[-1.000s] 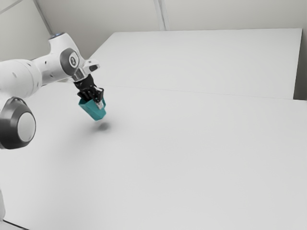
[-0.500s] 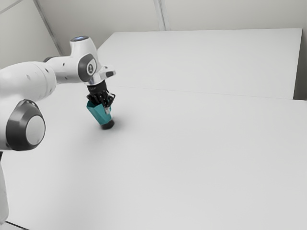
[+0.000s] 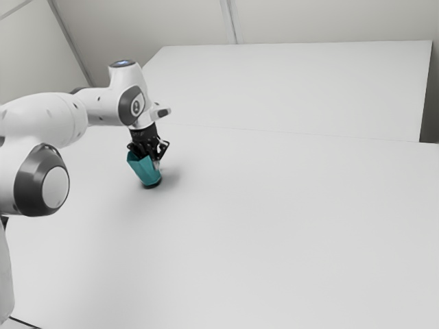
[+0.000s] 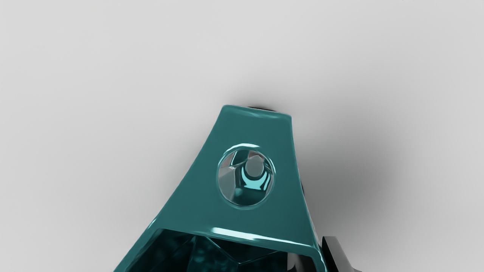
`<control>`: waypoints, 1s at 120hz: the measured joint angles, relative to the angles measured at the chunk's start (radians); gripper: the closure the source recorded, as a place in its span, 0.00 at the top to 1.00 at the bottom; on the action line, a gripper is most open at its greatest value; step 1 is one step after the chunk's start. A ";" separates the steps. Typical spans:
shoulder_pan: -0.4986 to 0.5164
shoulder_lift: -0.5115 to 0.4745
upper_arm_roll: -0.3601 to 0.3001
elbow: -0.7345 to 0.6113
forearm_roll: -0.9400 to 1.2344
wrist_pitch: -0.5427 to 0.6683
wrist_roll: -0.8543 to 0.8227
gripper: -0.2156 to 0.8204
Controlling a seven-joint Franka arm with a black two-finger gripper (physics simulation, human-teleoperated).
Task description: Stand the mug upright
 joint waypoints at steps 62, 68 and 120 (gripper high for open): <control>-0.019 -0.027 0.000 -0.020 -0.010 0.034 -0.041 0.63; -0.024 -0.041 0.001 -0.020 -0.010 0.032 -0.043 0.66; 0.101 -0.422 -0.108 -0.047 0.010 -0.146 -0.030 0.76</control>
